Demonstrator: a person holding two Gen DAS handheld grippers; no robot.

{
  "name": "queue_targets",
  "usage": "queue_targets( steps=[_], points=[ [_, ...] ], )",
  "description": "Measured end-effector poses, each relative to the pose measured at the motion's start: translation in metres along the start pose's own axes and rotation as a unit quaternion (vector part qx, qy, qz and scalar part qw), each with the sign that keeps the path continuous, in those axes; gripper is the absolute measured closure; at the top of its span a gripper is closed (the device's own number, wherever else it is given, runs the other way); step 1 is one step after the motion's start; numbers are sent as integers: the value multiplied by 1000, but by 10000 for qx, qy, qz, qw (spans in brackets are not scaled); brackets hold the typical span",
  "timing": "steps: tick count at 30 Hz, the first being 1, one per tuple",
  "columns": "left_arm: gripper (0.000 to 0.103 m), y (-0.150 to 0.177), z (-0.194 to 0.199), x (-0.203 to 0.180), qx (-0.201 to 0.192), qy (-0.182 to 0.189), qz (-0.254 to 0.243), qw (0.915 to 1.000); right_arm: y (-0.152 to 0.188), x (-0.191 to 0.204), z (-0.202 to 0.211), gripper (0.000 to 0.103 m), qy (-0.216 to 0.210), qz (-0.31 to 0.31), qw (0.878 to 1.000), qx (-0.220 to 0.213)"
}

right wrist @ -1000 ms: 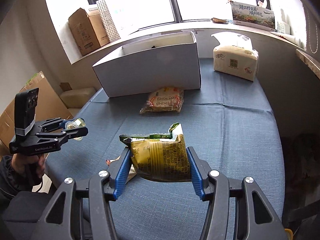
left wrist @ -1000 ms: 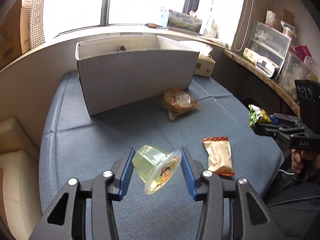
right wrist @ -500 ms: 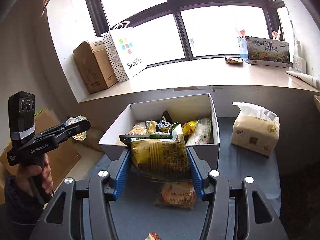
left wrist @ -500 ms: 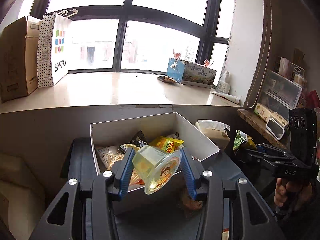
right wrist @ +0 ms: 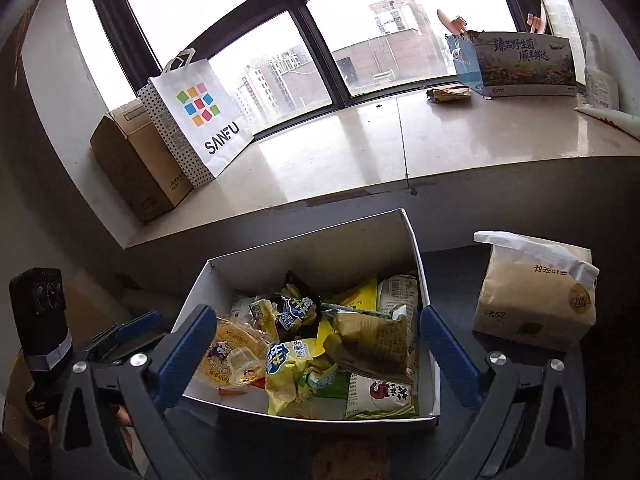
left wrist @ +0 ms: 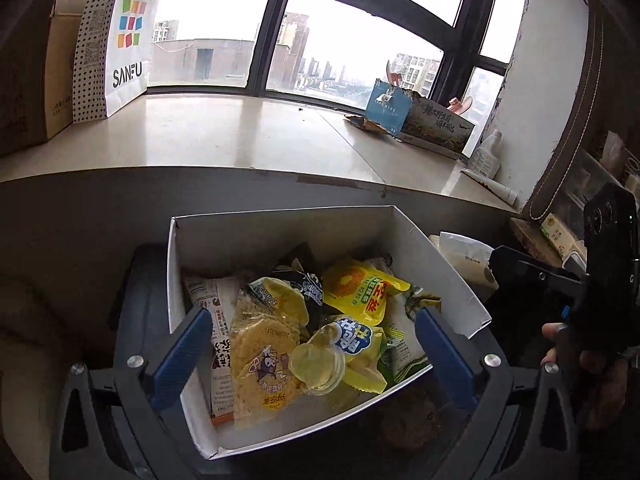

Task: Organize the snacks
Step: 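Drop the olive bag in the box with the right tool while the left drops the jelly cup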

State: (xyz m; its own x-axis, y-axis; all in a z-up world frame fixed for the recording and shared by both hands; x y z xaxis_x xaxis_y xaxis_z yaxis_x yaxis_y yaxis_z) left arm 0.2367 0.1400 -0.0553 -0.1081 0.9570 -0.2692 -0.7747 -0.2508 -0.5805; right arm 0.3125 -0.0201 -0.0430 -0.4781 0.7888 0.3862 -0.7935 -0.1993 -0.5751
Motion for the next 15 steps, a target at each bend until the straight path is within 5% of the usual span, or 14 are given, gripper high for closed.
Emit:
queue_targets(
  steps=[7, 15],
  points=[
    [0, 10, 24, 2, -152, -7, -8, 9999, 13, 7, 17, 0, 68, 151, 9998, -103],
    [0, 57, 70, -27, -617, -50, -613, 9962, 58, 37, 54, 0, -31, 964, 9949, -308]
  ],
)
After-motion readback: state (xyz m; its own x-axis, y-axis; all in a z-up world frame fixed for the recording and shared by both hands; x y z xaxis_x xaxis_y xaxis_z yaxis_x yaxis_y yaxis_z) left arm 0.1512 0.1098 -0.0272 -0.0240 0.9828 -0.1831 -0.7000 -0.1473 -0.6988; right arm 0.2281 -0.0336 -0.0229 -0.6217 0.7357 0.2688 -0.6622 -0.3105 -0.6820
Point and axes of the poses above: each gripper's, at about its wrist camera, not at the fingertips, and z roughly against the way its jaws point, x to its left, y to its underside, the point moved 1 cm from there along -z, roughly the way its jaws point, and after that the axes turned 12 degrees about x, right-handed, at the moved point
